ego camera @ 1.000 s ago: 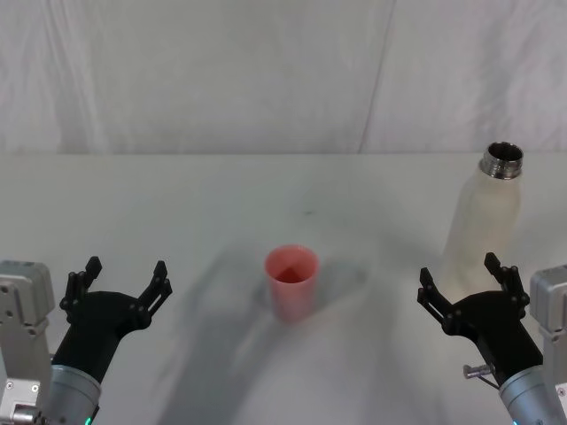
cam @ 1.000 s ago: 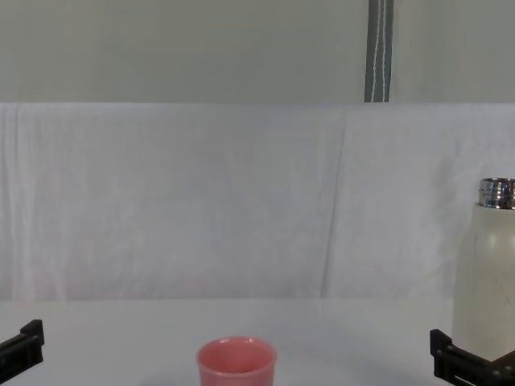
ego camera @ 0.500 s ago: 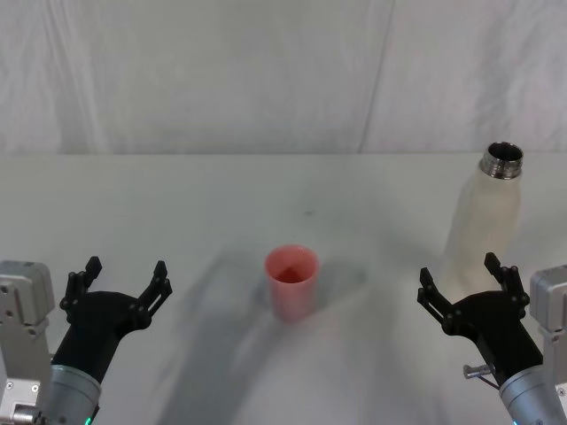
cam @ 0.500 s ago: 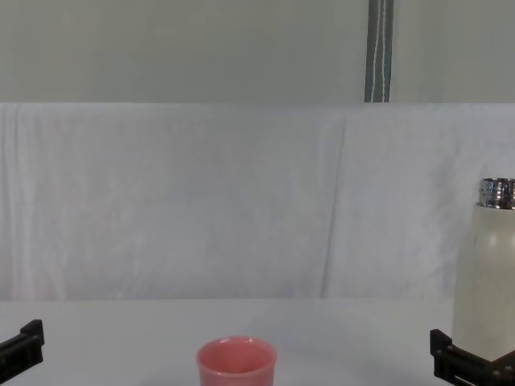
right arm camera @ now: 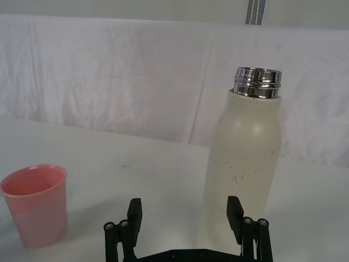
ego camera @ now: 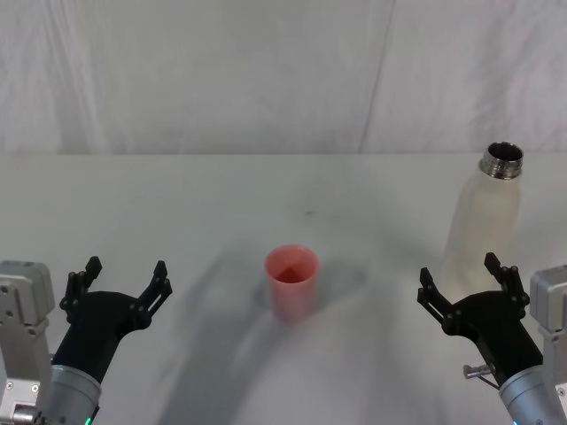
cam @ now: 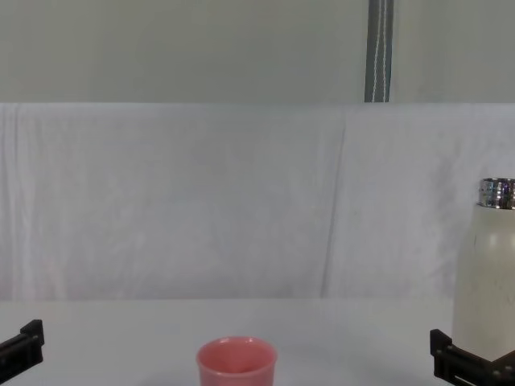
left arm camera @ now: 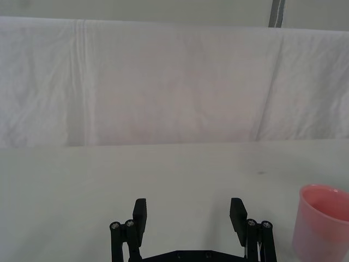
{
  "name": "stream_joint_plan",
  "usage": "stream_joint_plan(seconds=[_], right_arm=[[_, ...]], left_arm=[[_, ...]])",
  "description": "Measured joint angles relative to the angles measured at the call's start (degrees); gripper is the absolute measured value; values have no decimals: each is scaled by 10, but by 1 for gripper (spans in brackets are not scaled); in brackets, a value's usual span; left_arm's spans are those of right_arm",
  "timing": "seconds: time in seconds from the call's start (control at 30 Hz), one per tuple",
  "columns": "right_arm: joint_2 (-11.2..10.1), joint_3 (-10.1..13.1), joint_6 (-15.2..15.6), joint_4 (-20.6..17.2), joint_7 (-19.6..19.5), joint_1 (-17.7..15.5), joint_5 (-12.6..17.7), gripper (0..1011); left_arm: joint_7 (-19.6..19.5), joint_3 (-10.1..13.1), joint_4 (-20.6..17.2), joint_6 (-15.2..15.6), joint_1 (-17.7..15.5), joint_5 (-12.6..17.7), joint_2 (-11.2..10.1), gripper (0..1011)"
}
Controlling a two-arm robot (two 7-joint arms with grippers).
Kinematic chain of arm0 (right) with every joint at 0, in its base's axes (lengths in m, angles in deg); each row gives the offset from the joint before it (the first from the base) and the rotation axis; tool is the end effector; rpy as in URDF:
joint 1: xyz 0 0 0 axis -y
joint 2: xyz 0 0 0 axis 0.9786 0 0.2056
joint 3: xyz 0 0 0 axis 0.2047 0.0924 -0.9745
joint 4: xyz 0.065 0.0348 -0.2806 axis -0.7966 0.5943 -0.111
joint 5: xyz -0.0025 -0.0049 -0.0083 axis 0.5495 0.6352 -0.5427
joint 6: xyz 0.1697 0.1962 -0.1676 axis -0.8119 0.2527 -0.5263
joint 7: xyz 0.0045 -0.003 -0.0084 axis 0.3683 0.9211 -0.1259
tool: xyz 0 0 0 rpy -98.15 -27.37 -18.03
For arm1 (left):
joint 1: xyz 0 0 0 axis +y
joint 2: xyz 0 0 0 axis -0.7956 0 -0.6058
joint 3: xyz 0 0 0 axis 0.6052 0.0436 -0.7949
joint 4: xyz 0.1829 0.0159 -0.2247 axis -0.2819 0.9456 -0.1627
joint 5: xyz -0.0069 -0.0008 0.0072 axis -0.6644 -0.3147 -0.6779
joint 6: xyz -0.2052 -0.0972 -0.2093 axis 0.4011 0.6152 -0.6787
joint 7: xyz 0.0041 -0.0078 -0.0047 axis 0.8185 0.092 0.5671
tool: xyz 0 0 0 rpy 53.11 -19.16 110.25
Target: Grasp the thermos with one hand and pour water into the cup lid.
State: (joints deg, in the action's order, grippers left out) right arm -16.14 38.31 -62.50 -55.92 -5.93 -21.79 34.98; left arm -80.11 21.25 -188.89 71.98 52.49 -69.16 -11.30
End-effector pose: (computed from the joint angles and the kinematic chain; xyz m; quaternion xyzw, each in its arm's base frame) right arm 0.2659 0.0384 -0.2975 -0.0014 -0.0413 -0.6057 0.7946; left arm 0.2529 0.0376 -0.2852 -0.0175 0.0064 0.6616 0.7496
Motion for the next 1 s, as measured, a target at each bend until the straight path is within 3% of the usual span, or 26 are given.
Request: stream_joint_plan(seconds=[0.4, 1.0], right_arm=[[2, 2, 1, 2, 2, 1, 0, 1002], [31, 47, -10, 31, 29, 14, -1, 1002]], left_arm=[[0, 0, 0, 0, 0, 0, 0, 1001], [0, 0, 0, 0, 0, 0, 0, 1001]])
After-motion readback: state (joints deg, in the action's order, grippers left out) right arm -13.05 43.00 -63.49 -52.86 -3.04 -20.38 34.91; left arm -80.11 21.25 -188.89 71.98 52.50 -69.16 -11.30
